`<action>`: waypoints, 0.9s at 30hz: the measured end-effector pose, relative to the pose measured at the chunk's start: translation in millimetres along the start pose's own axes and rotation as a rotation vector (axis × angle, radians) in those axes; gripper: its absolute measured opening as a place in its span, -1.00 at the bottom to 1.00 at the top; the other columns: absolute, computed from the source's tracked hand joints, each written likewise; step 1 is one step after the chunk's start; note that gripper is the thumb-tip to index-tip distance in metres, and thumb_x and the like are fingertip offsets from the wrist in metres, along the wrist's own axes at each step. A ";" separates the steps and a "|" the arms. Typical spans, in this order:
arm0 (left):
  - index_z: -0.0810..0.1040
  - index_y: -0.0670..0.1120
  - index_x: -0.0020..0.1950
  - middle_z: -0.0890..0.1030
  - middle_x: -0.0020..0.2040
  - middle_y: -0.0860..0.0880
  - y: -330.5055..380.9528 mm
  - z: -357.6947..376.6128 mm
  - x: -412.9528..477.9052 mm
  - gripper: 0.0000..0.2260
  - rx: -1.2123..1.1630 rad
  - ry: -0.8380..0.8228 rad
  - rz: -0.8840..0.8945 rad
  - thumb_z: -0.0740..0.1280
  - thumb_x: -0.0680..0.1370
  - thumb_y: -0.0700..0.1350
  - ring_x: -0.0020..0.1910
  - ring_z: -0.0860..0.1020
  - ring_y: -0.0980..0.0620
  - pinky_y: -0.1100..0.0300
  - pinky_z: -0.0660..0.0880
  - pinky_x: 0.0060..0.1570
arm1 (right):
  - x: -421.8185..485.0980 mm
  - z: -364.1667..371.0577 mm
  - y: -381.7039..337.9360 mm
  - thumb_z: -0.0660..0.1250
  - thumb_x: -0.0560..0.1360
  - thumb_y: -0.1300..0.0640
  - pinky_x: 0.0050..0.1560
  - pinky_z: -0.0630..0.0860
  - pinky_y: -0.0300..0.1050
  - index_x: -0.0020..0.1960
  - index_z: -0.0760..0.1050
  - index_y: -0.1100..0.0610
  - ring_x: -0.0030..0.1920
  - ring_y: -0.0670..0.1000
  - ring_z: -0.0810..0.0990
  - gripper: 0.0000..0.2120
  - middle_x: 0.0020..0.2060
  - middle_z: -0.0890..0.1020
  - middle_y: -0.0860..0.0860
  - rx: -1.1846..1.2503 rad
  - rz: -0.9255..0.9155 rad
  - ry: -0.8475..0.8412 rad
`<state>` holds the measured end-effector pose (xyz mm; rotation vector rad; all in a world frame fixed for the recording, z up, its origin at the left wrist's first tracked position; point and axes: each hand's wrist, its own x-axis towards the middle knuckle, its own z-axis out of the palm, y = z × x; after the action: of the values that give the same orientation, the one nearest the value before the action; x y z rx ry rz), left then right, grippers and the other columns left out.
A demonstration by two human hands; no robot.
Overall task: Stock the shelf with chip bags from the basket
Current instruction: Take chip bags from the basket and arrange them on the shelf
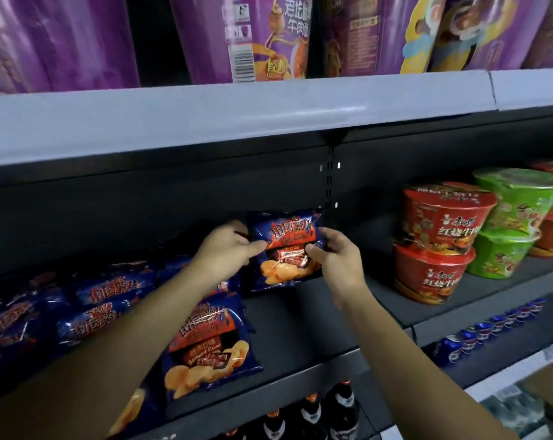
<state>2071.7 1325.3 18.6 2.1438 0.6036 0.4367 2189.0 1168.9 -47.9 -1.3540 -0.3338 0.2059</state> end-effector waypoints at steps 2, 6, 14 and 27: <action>0.59 -0.23 0.14 0.62 -0.21 -0.08 -4.2 -1.0 21.5 -0.68 0.097 -0.025 -0.048 0.43 0.55 -0.01 -0.16 0.56 -0.06 0.18 0.40 -0.19 | 21.3 6.3 9.8 0.42 0.53 0.34 0.12 0.64 -0.03 0.35 0.51 0.13 0.14 0.07 0.67 -0.59 0.15 0.66 0.08 -0.025 0.004 0.007; 0.49 -0.11 0.33 0.64 0.06 -0.07 -16.0 4.0 50.1 -0.62 0.357 -0.028 -0.043 0.43 0.54 -0.06 0.09 0.57 -0.05 0.15 0.49 0.10 | 52.4 19.7 31.4 0.41 0.53 0.36 0.09 0.63 -0.05 0.33 0.52 0.13 0.09 0.05 0.68 -0.60 0.07 0.69 0.05 -0.024 0.034 0.024; 0.63 0.04 0.15 0.66 0.09 0.08 -37.3 4.9 54.9 -0.84 0.683 -0.010 0.187 0.31 0.61 -0.04 0.05 0.60 0.05 0.16 0.55 0.07 | 78.9 42.8 76.1 0.39 0.54 0.34 0.28 0.57 0.10 0.31 0.51 0.06 0.12 0.02 0.66 -0.61 0.12 0.67 0.02 -0.109 0.083 0.058; 0.63 0.05 0.05 0.63 -0.03 0.16 -41.8 -11.2 43.5 -0.88 0.570 -0.041 0.289 0.30 0.62 -0.04 -0.19 0.52 0.25 0.25 0.48 -0.16 | 68.3 49.6 70.7 0.39 0.56 0.28 0.26 0.57 0.01 0.39 0.46 0.01 0.14 -0.01 0.63 -0.56 0.14 0.60 -0.09 -0.100 0.065 0.015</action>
<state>2090.8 1378.9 -4.5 2.7973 0.4259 0.4064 2238.7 1252.1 -100.2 -1.4652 -0.2910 0.2357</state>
